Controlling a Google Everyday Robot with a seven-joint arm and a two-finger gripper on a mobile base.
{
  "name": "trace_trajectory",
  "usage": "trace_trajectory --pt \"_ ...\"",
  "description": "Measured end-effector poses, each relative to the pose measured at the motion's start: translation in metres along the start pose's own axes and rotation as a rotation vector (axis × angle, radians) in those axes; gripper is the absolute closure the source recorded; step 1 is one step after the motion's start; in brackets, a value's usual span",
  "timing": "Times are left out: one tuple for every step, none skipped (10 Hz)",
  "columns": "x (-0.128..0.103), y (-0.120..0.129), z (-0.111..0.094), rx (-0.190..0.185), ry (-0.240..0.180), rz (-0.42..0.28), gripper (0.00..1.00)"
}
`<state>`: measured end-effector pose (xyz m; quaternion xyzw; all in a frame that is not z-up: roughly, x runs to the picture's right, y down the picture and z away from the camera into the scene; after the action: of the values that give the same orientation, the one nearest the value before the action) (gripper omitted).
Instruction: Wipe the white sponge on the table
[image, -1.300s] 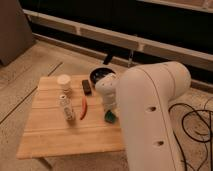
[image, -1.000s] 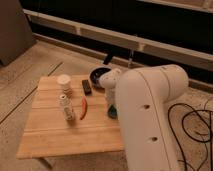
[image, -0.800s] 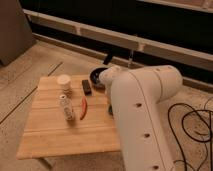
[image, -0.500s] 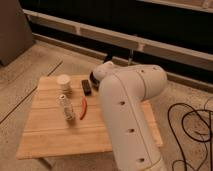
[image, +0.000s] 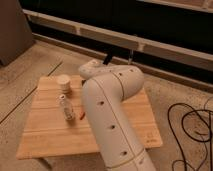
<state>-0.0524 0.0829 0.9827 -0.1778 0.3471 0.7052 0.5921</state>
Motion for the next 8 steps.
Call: trace_trajectory --pt "0.006 0.009 -0.001 -0.014 0.000 -0.007 0.89" --pt "0.013 0.013 -0.002 -0.020 -0.004 -0.010 0.89" --pt "0.022 0.014 -0.004 -0.027 -0.012 -0.012 0.89" --pt "0.030 0.013 -0.006 -0.036 -0.020 -0.012 0.89" --pt "0.037 0.010 -0.008 -0.037 -0.028 -0.009 0.89" --pt "0.043 0.006 -0.010 -0.037 -0.033 -0.002 0.89" --pt "0.049 -0.001 -0.010 -0.043 -0.033 0.017 0.89" --pt "0.052 -0.007 -0.010 -0.048 -0.030 0.032 0.89"
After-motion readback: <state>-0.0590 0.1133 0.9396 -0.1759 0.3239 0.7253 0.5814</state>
